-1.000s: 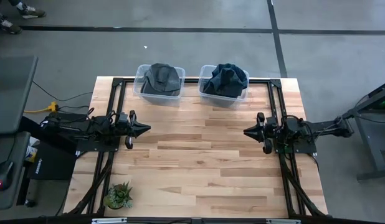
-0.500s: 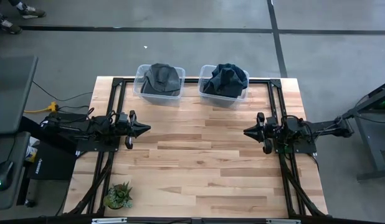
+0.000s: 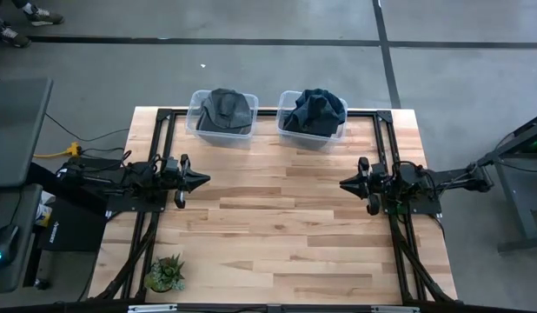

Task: Pick & Place hat
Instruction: Return to Home Position

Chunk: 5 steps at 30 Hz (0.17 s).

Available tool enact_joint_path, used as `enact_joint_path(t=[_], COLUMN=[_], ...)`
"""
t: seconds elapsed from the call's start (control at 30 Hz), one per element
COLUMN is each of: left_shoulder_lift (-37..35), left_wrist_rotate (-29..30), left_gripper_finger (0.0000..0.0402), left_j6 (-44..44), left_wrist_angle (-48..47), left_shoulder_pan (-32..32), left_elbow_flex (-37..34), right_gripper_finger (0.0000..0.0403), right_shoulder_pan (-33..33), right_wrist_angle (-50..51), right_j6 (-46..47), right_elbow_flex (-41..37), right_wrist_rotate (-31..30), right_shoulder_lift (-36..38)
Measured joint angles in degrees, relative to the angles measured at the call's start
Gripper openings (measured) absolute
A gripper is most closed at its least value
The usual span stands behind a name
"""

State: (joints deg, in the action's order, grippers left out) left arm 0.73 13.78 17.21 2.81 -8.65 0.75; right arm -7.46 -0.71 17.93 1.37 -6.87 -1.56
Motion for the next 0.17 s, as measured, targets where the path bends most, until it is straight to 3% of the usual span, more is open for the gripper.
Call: enact_joint_path(t=[0.17], left_shoulder_lift=[0.00], left_wrist_rotate=[0.00], left_gripper_finger=[0.0001], left_j6=[0.00], left_wrist_angle=[0.00], left_shoulder_pan=[-0.01], left_elbow_flex=[0.00], right_gripper_finger=[0.0052], right_shoulder_pan=[0.00], right_wrist_angle=[0.00], right_j6=[0.00], right_elbow_flex=[-0.02], right_wrist_rotate=[0.00], right_shoulder_lift=[0.00])
